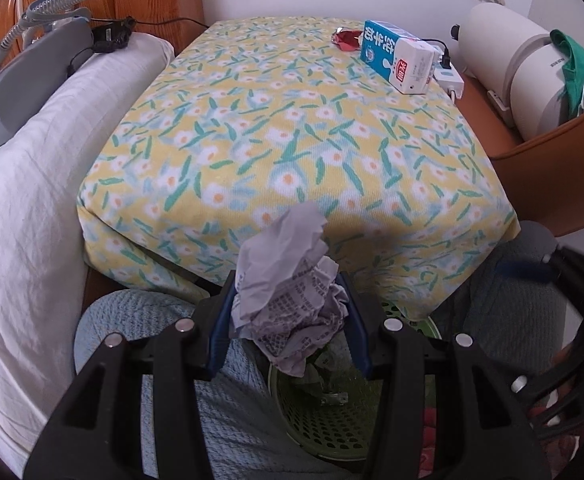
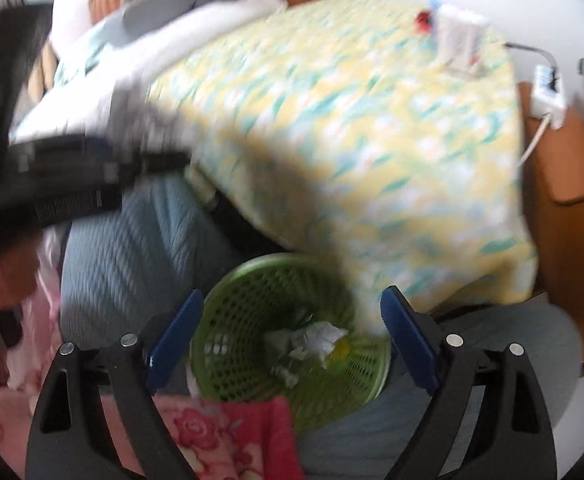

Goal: Collect trash
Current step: 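Release the white paper into the basket with the right tool while the left carries the newspaper, then release the grey newspaper into the basket with the left tool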

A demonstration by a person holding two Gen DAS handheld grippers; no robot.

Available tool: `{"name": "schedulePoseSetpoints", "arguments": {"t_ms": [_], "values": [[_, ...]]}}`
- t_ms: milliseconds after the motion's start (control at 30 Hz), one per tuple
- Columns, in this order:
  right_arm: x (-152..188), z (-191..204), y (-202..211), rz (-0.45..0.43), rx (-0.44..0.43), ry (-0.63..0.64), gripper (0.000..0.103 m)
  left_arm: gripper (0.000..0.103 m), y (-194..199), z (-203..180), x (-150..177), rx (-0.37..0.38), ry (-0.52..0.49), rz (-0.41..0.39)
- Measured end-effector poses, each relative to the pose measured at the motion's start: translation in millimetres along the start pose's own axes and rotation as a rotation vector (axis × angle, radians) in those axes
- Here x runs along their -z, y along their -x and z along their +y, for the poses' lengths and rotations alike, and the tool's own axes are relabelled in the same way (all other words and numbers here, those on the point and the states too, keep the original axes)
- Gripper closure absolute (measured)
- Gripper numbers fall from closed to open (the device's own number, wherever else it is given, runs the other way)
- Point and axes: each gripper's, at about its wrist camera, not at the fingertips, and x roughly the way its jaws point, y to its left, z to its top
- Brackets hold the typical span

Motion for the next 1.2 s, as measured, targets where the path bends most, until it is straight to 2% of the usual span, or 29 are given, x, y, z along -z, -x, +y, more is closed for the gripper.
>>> {"name": "schedulePoseSetpoints", "arguments": {"t_ms": [233,500,700,800,867,933,1200], "values": [[-16,-8,15,-0.075,0.074,-0.007,0.008,0.056,-4,-9,6,0.010,-0.024,0.015],[-25,-25,21,-0.090,0.109,-0.056,0.008,0.056,-29,-19,22,0.016,-0.054,0.116],[-22,-34,19,-0.080,0.125,-0.098,0.008,0.055,-42,-31,34,0.032,-0.095,0.162],[-21,-38,19,-0.080,0.123,-0.109,0.008,0.037,-43,-36,37,0.039,-0.115,0.169],[-20,-40,20,-0.082,0.123,-0.113,0.008,0.016,-41,-37,37,0.041,-0.109,0.159],[-20,-41,20,-0.084,0.121,-0.115,0.008,0.010,-38,-39,35,0.046,-0.102,0.140],[-20,-40,17,-0.075,0.120,-0.109,0.008,0.008,-17,-21,22,0.020,-0.049,0.059]]}}
